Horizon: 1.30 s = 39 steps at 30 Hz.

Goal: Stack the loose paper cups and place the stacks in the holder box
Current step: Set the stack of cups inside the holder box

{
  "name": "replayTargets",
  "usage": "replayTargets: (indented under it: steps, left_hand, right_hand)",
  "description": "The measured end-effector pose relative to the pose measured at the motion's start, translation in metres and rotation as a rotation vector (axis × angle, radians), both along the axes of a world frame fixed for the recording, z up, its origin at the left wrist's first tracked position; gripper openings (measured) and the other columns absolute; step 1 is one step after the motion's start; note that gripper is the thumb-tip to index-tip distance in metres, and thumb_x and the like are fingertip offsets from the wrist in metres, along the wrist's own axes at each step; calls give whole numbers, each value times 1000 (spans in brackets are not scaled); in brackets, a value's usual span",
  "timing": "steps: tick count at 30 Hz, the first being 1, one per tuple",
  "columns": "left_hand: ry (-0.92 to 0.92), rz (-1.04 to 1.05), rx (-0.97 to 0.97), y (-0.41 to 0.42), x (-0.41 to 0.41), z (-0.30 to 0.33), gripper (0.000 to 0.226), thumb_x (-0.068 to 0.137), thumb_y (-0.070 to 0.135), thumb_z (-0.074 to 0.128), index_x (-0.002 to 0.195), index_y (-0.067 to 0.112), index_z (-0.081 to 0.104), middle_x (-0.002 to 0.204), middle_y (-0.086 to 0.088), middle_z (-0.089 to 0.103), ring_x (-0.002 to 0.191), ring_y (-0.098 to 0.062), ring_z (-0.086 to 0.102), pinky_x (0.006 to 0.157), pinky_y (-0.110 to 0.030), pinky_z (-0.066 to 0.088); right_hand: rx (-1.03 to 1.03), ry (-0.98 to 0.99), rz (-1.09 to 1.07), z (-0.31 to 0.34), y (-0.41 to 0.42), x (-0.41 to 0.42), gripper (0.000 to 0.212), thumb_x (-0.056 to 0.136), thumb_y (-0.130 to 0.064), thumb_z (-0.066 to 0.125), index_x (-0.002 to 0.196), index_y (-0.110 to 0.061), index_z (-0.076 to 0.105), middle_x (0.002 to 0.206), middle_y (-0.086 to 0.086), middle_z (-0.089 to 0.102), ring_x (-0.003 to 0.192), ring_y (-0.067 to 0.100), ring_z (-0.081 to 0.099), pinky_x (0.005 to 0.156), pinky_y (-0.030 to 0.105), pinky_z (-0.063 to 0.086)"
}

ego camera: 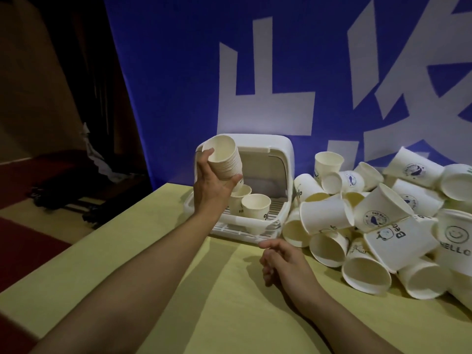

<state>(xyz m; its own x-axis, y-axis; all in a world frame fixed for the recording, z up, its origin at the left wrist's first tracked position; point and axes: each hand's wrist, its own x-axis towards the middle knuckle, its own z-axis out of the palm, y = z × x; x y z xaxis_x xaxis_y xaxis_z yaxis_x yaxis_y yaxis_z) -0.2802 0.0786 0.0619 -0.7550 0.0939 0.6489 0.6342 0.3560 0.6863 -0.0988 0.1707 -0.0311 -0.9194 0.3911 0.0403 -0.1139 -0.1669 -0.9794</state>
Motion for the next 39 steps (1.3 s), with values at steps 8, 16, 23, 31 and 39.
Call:
replayTargets:
  steps: [8, 16, 23, 31, 39]
  left_hand:
    - [-135, -7, -199, 12, -6, -18, 90, 82, 39, 80, 146, 35, 17, 146, -7, 48, 118, -38, 57, 85, -40, 43]
    - [-106, 13, -317, 4, -2, -16, 93, 82, 43, 79, 149, 34, 14, 147, -10, 46, 119, -39, 56, 92, -44, 46]
    - [-175, -1, -323, 5, -2, -18, 91, 80, 44, 79, 145, 34, 16, 144, -10, 49, 121, -39, 56, 92, -42, 45]
    - [-251, -1, -447, 6, -15, -21, 105, 84, 45, 76, 153, 40, -2, 158, -6, 37, 133, -38, 49, 100, -48, 45]
    - [-261, -64, -504, 21, -25, -13, 110, 82, 41, 78, 156, 39, -3, 159, -5, 37, 138, -35, 46, 104, -47, 43]
  right_hand:
    - [-8, 1, 11, 0, 0, -1, 18, 101, 0, 48, 108, -3, 65, 70, 7, 55, 59, 18, 48, 54, 32, 41]
    - [-6, 1, 20, 2, -1, 0, 19, 100, 1, 47, 108, -2, 64, 71, 8, 55, 59, 18, 48, 54, 32, 40]
    - [-3, -8, 22, 3, -1, 2, 19, 100, 1, 48, 108, -2, 65, 70, 7, 54, 59, 17, 48, 55, 31, 41]
    - [18, -22, 21, 3, -1, 1, 19, 100, 1, 48, 106, -3, 65, 72, 9, 55, 59, 17, 49, 55, 31, 42]
    - [26, -22, 25, 2, -1, 2, 18, 100, 0, 49, 107, -4, 65, 74, 10, 55, 60, 17, 50, 55, 31, 43]
